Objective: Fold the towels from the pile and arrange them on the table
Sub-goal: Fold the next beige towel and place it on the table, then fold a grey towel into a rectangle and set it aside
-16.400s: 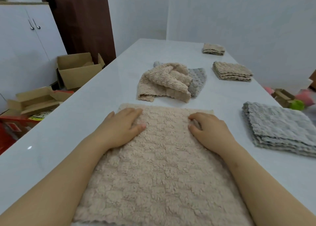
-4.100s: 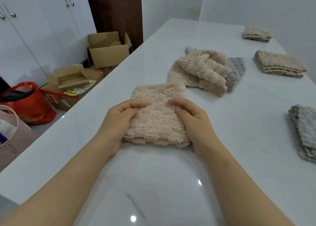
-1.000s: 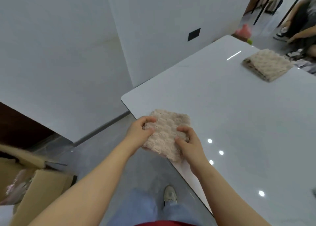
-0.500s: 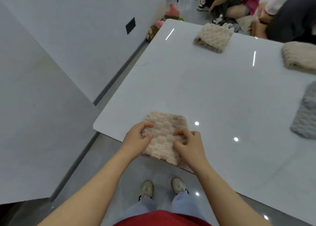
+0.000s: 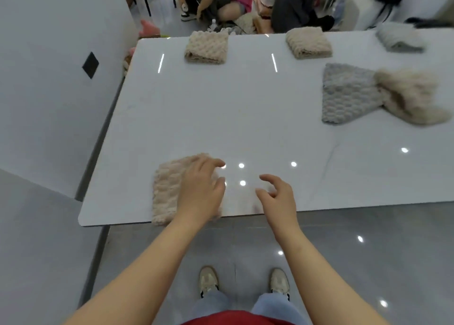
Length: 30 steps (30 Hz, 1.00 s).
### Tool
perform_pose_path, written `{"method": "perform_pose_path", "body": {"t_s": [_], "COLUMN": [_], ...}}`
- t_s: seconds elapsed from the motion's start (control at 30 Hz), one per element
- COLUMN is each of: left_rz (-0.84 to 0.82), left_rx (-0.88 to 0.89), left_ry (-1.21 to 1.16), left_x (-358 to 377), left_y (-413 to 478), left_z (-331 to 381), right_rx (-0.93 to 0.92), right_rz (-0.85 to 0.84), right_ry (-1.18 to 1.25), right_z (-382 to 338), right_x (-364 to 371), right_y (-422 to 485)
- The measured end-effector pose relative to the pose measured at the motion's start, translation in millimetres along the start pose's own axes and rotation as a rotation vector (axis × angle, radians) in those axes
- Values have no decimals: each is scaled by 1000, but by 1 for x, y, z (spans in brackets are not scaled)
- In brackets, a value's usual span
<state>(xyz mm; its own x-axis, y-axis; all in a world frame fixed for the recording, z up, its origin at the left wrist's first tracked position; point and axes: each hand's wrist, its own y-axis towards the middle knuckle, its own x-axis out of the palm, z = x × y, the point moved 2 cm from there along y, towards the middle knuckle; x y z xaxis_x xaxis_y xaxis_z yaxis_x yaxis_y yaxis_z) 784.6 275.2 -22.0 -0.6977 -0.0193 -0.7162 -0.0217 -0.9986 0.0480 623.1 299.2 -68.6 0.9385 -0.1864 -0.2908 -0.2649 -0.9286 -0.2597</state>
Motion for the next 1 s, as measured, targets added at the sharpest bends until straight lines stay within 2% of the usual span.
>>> {"method": "perform_pose_path", "body": {"t_s": [0.17, 0.3, 0.5, 0.77, 1.0], "left_rz": [-256, -442, -709, -934, -1004], "left_rx": [66, 132, 292, 459, 521], "left_ry": [-116, -146, -85, -57, -93], "left_x": [82, 169, 303, 437, 546], "left_y": [-13, -38, -94, -133, -99], "left_z": [74, 152, 271, 387, 488], "right_rx": [78, 155, 312, 465, 503], "right_rz": [180, 335, 550, 788, 875], "right_ry": [79, 118, 166, 290, 315], "right_z": [34, 79, 147, 210, 233], "right_x": [-94, -197, -348, -482, -600], "right_y": [-12, -35, -80, -102, -45]}}
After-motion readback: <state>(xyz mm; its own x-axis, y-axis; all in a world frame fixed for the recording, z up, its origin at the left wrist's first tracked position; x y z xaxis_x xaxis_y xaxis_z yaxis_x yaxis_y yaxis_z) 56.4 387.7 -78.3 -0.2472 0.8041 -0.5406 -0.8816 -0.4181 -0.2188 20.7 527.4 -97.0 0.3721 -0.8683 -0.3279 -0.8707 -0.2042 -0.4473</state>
